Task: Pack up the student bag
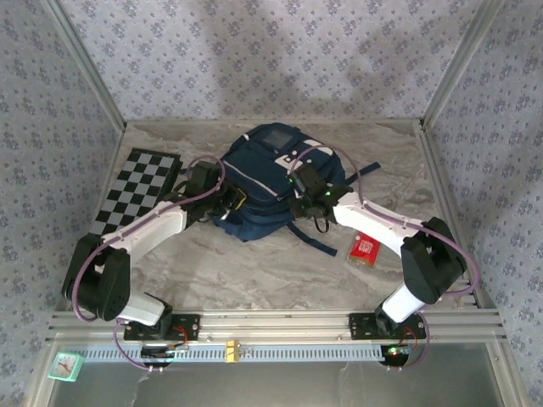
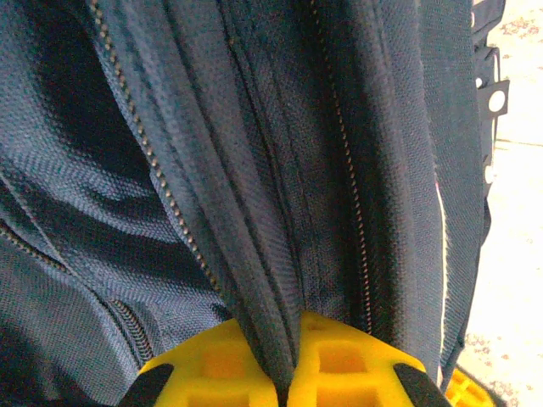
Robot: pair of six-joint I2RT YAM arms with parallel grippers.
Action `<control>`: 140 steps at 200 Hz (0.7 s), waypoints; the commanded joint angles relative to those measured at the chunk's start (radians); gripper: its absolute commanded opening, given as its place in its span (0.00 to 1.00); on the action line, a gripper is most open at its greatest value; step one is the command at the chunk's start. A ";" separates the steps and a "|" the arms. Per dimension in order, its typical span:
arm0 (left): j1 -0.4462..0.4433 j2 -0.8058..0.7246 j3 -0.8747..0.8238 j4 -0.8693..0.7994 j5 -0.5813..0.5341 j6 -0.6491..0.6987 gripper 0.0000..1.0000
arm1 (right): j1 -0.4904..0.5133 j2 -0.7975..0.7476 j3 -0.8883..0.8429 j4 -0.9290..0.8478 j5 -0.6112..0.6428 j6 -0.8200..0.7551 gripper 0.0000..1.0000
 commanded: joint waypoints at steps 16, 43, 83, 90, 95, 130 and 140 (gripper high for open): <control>0.121 -0.050 -0.014 -0.134 -0.021 0.158 0.00 | -0.137 0.016 0.041 -0.154 0.107 -0.007 0.00; 0.125 -0.036 0.003 -0.151 -0.030 0.187 0.00 | -0.132 0.029 0.060 -0.153 0.051 -0.014 0.00; 0.125 -0.047 0.032 -0.182 -0.020 0.230 0.05 | -0.110 -0.002 0.097 -0.190 0.030 0.003 0.21; 0.124 -0.052 0.031 -0.178 -0.009 0.232 0.11 | -0.109 -0.014 0.096 -0.192 0.013 0.010 0.28; 0.122 -0.059 0.026 -0.170 -0.001 0.234 0.13 | -0.111 -0.022 0.096 -0.196 -0.003 0.021 0.32; 0.110 -0.152 -0.053 -0.105 0.004 0.215 0.33 | -0.130 -0.051 0.109 -0.184 -0.153 0.166 0.42; 0.109 -0.162 -0.053 -0.138 -0.005 0.209 0.32 | -0.131 -0.041 0.126 -0.187 -0.181 0.215 0.44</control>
